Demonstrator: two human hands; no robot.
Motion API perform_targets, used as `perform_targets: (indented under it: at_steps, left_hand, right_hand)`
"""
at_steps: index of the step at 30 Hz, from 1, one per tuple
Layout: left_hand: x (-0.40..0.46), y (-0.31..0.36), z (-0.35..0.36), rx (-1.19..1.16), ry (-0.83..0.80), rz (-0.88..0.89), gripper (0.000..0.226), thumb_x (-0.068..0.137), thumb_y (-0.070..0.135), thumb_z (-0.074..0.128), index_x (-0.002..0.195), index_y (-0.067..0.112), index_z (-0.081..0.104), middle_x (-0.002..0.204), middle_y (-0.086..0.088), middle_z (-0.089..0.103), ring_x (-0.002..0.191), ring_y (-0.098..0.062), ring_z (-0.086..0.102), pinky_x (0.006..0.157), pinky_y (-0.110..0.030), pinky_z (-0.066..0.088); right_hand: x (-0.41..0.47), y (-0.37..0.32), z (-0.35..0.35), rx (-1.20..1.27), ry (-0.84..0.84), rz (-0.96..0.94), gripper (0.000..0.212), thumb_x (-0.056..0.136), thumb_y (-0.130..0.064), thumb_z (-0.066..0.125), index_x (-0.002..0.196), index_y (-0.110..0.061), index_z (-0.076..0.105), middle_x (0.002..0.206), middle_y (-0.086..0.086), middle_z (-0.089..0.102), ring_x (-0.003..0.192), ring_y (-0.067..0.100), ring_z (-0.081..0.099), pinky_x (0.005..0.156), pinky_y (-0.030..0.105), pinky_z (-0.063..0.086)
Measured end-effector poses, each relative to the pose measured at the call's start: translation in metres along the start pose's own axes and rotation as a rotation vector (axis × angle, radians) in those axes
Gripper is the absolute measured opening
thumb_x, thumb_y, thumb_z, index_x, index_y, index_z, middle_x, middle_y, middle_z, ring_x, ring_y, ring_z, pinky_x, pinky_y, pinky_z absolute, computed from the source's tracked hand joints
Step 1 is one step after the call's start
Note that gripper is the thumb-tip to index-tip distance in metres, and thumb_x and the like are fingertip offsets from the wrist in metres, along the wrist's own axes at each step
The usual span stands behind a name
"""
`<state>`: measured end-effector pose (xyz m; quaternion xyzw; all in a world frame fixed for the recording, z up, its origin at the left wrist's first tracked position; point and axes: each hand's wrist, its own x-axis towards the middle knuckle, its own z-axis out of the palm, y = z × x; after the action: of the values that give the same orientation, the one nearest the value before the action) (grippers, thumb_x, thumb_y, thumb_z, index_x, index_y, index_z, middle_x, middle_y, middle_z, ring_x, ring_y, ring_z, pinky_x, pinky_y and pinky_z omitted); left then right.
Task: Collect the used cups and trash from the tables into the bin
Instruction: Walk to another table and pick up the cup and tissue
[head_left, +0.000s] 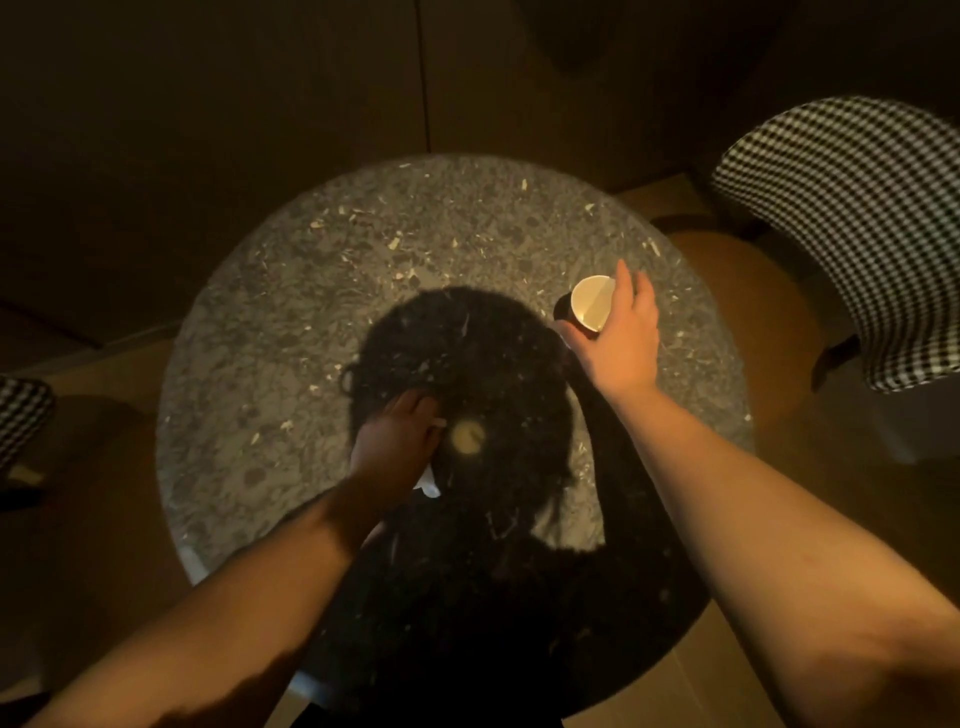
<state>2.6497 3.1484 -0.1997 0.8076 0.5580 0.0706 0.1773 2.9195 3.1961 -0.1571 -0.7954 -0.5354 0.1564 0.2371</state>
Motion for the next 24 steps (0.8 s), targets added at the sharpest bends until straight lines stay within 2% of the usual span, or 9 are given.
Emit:
perform_targets:
  at_steps: [4,7,10,12,16,19,21,24]
  left_hand:
    - [0.0,0.005,-0.008,-0.103,0.025,-0.058,0.016,0.088,0.021,0.059,0.1,0.011,0.064,0.103,-0.009,0.061,0.084,-0.032,0.061,0.066,-0.037,0.049]
    - [-0.001,0.013,-0.018,-0.165,0.094,-0.099,0.013,0.09,0.023,0.055,0.097,0.015,0.063,0.098,-0.007,0.063,0.081,-0.028,0.062,0.068,-0.035,0.048]
    - [-0.003,0.025,-0.031,-0.203,0.159,-0.116,0.013,0.093,0.025,0.051,0.089,0.016,0.06,0.086,-0.003,0.061,0.074,-0.02,0.06,0.065,-0.031,0.043]
    - [-0.004,0.033,-0.042,-0.211,0.18,-0.11,0.015,0.094,0.026,0.051,0.091,0.015,0.061,0.084,-0.003,0.062,0.073,-0.019,0.058,0.064,-0.029,0.04]
    - [-0.012,0.05,-0.063,-0.233,0.172,-0.034,0.021,0.096,0.026,0.048,0.092,0.011,0.062,0.08,-0.004,0.063,0.07,-0.019,0.059,0.064,-0.031,0.045]
    - [-0.019,0.063,-0.074,-0.229,0.152,0.042,0.016,0.093,0.024,0.051,0.084,0.013,0.058,0.076,-0.001,0.059,0.065,-0.013,0.054,0.058,-0.025,0.035]
    - [-0.025,0.072,-0.075,-0.131,0.078,0.104,0.009,0.086,0.021,0.059,0.082,0.017,0.052,0.08,0.003,0.055,0.066,-0.01,0.051,0.054,-0.022,0.028]
    - [-0.043,0.085,-0.073,-0.258,0.083,0.186,0.009,0.089,0.023,0.056,0.088,0.015,0.057,0.087,-0.001,0.059,0.075,-0.018,0.053,0.063,-0.029,0.036]
  right_hand:
    - [0.005,0.003,0.002,0.05,-0.028,-0.009,0.086,0.079,-0.041,0.071,0.146,-0.014,0.025,0.141,0.012,0.033,0.126,0.033,0.041,0.104,0.04,0.034]
    - [-0.005,0.005,-0.001,0.07,-0.06,-0.035,0.084,0.077,-0.04,0.073,0.144,-0.013,0.029,0.136,0.012,0.036,0.121,0.032,0.044,0.099,0.039,0.038]
    - [-0.029,0.007,-0.009,0.089,-0.072,-0.058,0.082,0.077,-0.039,0.074,0.143,-0.014,0.031,0.135,0.012,0.038,0.119,0.031,0.045,0.097,0.037,0.038]
    - [-0.051,0.006,-0.016,0.103,-0.061,-0.063,0.082,0.077,-0.041,0.074,0.142,-0.015,0.032,0.133,0.011,0.039,0.117,0.03,0.047,0.094,0.036,0.04]
    - [-0.102,0.007,-0.034,0.114,0.018,-0.028,0.081,0.076,-0.041,0.074,0.143,-0.022,0.031,0.132,0.003,0.039,0.116,0.024,0.048,0.09,0.029,0.039]
    - [-0.144,0.009,-0.048,0.132,0.084,0.036,0.082,0.077,-0.043,0.073,0.144,-0.024,0.029,0.132,0.001,0.039,0.117,0.021,0.046,0.089,0.026,0.035]
    - [-0.176,0.012,-0.057,0.139,0.139,0.088,0.081,0.077,-0.043,0.073,0.144,-0.025,0.03,0.132,0.0,0.039,0.117,0.021,0.045,0.089,0.025,0.034]
    - [-0.229,0.015,-0.066,0.126,0.229,0.174,0.08,0.077,-0.044,0.073,0.143,-0.026,0.031,0.133,0.001,0.039,0.117,0.021,0.046,0.088,0.026,0.036]
